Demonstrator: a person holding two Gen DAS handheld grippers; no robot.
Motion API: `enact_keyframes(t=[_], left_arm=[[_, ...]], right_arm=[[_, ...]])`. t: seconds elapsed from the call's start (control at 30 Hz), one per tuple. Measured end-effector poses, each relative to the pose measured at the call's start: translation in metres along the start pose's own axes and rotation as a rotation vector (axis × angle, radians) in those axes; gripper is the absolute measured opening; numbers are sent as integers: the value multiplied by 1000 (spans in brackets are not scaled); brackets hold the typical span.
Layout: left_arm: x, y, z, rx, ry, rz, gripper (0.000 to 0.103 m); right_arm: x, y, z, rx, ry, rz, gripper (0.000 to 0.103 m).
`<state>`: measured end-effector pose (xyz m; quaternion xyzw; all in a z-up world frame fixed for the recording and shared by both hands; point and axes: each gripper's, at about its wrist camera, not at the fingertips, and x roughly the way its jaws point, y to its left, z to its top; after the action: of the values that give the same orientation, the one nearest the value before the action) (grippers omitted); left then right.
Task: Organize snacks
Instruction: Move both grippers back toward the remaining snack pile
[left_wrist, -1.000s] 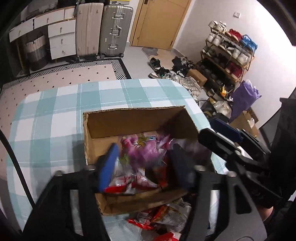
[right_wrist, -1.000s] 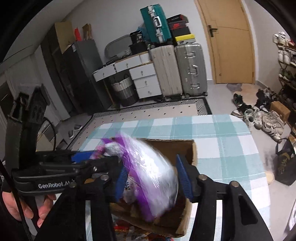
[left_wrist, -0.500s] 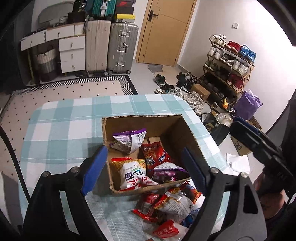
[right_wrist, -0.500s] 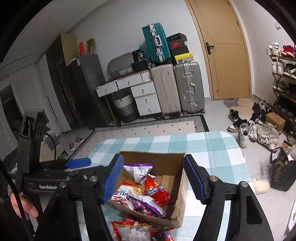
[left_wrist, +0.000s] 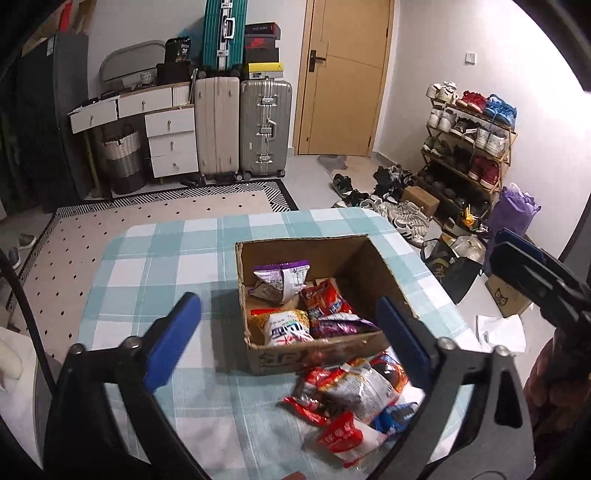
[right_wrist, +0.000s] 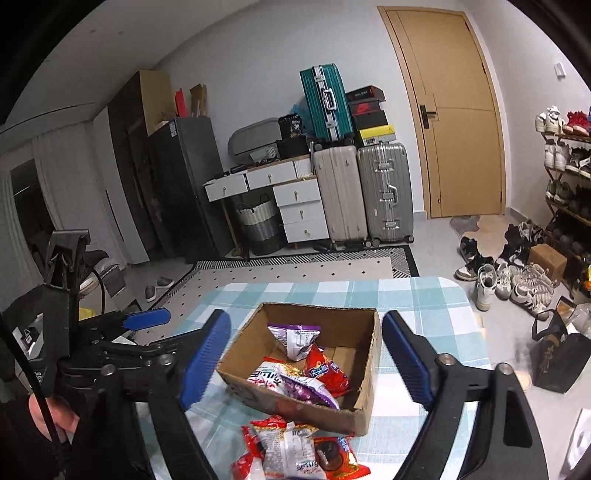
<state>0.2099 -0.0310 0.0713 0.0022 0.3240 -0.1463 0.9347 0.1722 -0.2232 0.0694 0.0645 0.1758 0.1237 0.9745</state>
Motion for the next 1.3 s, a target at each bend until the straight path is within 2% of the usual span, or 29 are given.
enact_keyframes(t=[0.2, 0.4, 0.53, 0.77, 1.1, 1.3], left_arm=[[-36, -6, -15, -6, -52, -2, 102], [-62, -5, -35, -28, -58, -10, 102], [-72, -3, -53, -30, -58, 1, 102], [-69, 0, -88, -50, -26, -4, 102], [-46, 7, -130, -134, 41, -34, 102], [-29, 11, -155, -163, 72, -32, 102]], right_arm=[[-35, 16, -11, -22, -31, 10, 96], [-69, 28, -30, -39, -75, 18, 102], [-82, 31, -47, -40, -72, 20, 102], [-84, 26, -90, -21, -11, 14, 102], [-72, 0, -163, 88, 116, -6, 102], [-62, -7, -186, 116, 169, -9, 102]])
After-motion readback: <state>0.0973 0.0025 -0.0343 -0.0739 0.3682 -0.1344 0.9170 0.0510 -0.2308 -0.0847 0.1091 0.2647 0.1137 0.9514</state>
